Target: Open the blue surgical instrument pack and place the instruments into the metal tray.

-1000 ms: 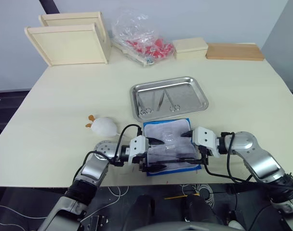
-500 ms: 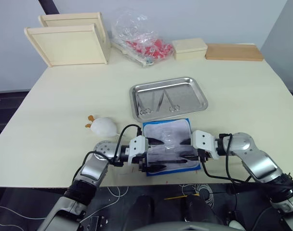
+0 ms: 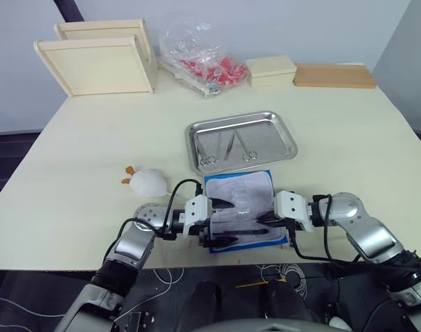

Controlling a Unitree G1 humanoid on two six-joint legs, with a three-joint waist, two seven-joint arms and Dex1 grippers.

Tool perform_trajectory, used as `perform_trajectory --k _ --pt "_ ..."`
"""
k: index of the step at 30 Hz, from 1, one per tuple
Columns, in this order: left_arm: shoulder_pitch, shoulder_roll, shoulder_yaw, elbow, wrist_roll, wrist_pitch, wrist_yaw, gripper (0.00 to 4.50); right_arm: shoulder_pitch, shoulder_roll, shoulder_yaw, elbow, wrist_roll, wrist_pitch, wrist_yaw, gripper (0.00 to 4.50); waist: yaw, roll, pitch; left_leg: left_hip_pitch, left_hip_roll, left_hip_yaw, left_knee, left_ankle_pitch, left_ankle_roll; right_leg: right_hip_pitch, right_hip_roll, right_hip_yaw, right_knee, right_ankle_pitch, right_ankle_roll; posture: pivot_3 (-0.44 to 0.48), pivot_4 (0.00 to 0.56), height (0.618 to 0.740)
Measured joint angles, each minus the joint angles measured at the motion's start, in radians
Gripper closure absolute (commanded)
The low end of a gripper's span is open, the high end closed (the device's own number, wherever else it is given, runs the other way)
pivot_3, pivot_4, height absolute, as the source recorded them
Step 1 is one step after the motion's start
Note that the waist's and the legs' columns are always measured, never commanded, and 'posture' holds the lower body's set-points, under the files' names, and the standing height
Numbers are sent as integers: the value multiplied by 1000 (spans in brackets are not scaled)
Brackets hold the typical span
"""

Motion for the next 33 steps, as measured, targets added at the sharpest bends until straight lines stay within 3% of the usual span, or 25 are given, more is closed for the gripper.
perform_trajectory --k 17,28,33 --pt "-1 -1 0 0 0 0 -1 0 -3 -90 -42 -122 20 67 5 4469 1 1 1 -1 0 0 0 0 0 0 0 0 0 0 0 0 150 740" --pt "-2 -2 -1 0 0 0 0 0 -39 -212 -51 -170 -24 22 44 4469 1 0 1 -1 0 0 0 0 0 0 0 0 0 0 0 0 150 740" --pt "0 -3 0 0 0 0 0 0 -33 -286 -133 -183 6 -14 76 4469 1 1 1 0 0 0 0 0 0 0 0 0 0 0 0 0 150 740"
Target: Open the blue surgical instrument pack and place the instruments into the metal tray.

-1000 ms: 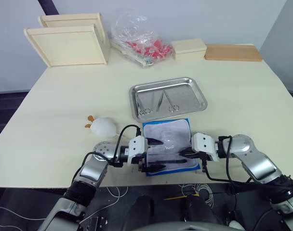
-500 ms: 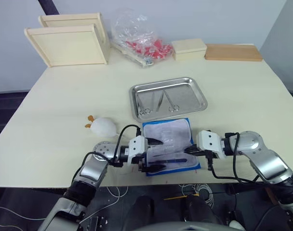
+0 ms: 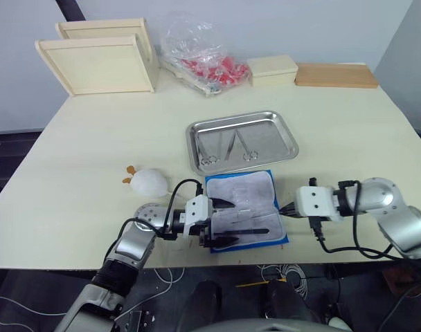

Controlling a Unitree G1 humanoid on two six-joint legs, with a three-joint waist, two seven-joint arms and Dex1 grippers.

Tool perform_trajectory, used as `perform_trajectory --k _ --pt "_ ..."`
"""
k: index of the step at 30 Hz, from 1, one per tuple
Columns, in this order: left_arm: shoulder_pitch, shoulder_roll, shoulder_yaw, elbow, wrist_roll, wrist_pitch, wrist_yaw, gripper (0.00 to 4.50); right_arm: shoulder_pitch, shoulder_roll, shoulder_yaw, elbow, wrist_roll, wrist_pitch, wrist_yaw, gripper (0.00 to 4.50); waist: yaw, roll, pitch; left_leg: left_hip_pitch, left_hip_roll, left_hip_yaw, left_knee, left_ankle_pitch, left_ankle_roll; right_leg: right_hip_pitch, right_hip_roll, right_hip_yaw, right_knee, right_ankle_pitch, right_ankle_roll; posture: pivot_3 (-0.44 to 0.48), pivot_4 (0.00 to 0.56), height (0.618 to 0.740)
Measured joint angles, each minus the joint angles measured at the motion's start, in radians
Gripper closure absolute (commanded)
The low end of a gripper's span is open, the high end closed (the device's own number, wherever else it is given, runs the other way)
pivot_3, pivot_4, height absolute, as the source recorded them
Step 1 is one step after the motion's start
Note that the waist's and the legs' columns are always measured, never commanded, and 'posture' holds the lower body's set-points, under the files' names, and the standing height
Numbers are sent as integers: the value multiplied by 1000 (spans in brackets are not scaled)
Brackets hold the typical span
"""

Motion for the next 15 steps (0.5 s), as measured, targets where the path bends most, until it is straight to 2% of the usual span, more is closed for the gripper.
perform_trajectory --k 7,10,12,13,15 --pt "0 -1 0 0 0 0 -1 0 16 -49 -60 -2 31 -26 33 4469 0 0 0 0 0 0 0 0 0 0 0 0 0 0 0 0 150 740" --pt "-1 -1 0 2 0 0 -1 0 21 -49 -64 -9 36 -23 31 4469 0 0 0 0 0 0 0 0 0 0 0 0 0 0 0 0 150 740" --pt "-2 -1 0 3 0 0 -1 0 34 -7 -64 -31 62 17 10 4469 1 0 0 0 0 0 0 0 0 0 0 0 0 0 0 0 150 740" --pt "-3 -2 -2 3 0 0 -1 0 42 20 -60 -43 83 45 4 3962 1 0 0 0 0 0 0 0 0 0 0 0 0 0 0 0 150 740" --pt "-4 -3 -3 4 0 0 -1 0 54 35 -44 -54 97 68 4 3297 2 0 0 0 0 0 1 0 0 0 0 0 0 0 0 0 150 740"
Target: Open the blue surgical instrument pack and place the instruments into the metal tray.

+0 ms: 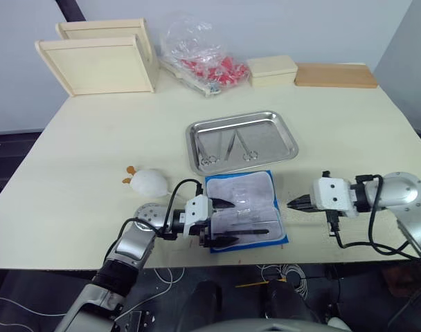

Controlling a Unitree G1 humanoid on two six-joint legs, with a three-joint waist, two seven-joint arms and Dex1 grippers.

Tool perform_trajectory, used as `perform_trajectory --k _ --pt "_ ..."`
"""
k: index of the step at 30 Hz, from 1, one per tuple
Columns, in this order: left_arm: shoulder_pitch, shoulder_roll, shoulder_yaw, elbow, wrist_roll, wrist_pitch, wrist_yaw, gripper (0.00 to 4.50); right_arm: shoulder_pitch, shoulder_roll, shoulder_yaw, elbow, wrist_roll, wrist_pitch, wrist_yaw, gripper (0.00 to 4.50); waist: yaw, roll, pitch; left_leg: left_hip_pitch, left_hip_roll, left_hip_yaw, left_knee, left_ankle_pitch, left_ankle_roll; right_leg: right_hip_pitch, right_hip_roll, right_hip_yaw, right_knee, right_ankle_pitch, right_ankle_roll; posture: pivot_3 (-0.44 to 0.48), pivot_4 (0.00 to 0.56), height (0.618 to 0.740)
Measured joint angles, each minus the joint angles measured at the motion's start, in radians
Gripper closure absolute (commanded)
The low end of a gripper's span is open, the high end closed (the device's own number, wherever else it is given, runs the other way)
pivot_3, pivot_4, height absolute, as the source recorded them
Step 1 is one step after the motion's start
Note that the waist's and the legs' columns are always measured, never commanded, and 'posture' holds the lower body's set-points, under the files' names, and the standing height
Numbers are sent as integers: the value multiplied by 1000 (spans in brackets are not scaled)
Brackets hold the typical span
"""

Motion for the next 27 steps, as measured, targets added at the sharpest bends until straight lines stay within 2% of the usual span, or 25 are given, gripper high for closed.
perform_trajectory --k 1,2,3,12,23,26,27 --pt "-1 0 0 1 0 0 -1 0 7 25 5 2 -2 11 -18 2641 -1 0 0 0 0 0 0 0 0 0 0 0 0 0 0 0 150 740" --pt "-1 0 0 2 0 0 -1 0 8 32 9 3 -2 12 -22 2482 -1 0 0 0 0 0 0 0 0 0 0 0 0 0 0 0 150 740" --pt "-2 0 0 2 0 0 -1 0 9 40 15 4 -5 12 -30 2130 -1 0 0 0 0 0 0 0 0 0 0 0 0 0 0 0 150 740" --pt "-2 1 1 3 0 0 -3 0 19 135 78 81 -33 18 -75 2130 -1 0 0 0 -1 0 0 0 0 0 0 0 0 0 0 0 150 740" --pt "2 3 3 0 0 0 0 0 4 185 135 207 -80 -30 -80 2130 -3 0 0 1 -1 0 0 0 0 0 1 0 1 0 0 0 150 740" --pt "5 4 3 -1 0 0 2 0 1 191 136 222 -79 -33 -76 2774 -3 0 -1 1 -1 0 0 0 0 1 1 0 1 0 1 0 150 740" --pt "6 5 3 -2 0 0 4 0 -2 191 138 228 -79 -35 -71 3350 -3 0 -1 1 -1 0 0 0 0 1 1 0 1 0 0 0 150 740"
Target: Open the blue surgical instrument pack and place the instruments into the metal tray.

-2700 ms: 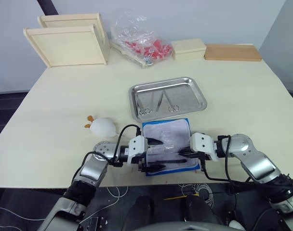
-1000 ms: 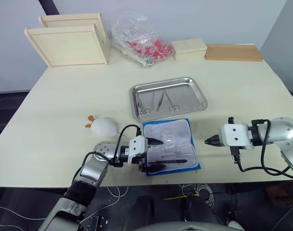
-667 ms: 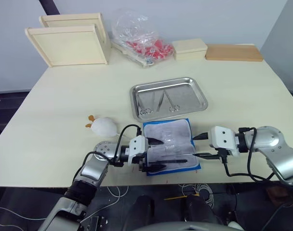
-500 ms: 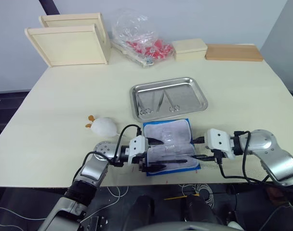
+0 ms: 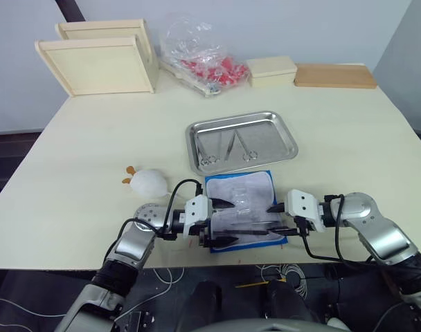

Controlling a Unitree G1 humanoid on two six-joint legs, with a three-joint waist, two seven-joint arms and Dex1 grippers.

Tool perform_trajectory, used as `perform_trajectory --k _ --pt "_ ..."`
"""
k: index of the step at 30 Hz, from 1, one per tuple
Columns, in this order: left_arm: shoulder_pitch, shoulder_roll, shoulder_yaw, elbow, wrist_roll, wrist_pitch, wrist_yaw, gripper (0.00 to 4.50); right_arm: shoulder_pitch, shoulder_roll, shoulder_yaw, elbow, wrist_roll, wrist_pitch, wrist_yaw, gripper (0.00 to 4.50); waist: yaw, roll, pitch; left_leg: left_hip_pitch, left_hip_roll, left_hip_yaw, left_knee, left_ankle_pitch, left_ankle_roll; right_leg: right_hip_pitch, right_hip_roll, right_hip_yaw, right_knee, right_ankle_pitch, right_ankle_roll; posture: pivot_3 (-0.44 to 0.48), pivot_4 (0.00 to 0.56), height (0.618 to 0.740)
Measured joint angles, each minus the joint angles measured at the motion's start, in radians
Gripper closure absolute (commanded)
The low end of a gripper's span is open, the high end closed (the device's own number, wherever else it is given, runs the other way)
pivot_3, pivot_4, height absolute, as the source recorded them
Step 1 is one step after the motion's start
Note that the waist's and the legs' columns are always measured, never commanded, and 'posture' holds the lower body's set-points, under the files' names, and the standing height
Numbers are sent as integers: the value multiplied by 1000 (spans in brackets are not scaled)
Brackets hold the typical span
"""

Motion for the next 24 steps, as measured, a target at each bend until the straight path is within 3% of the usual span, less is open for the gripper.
perform_trajectory --k 2,3,15,24 --pt "1 0 0 0 0 0 1 0 -1 0 4 6 0 -5 9 4251 0 -1 -1 0 0 0 0 0 0 0 0 0 0 0 0 0 150 740" --pt "2 1 0 0 0 0 1 0 -1 0 6 10 0 -5 14 4428 0 -1 -1 0 0 0 0 0 0 0 0 0 0 0 0 0 150 740" --pt "6 10 0 -7 0 9 3 0 -18 23 12 41 -1 -28 28 4428 -2 0 -5 1 0 0 0 0 0 0 1 0 1 0 -1 0 150 740" --pt "6 10 -1 -11 0 9 6 0 -32 16 16 -40 -37 6 20 4428 -1 1 -5 0 0 0 0 0 0 0 1 0 1 0 0 0 150 740"
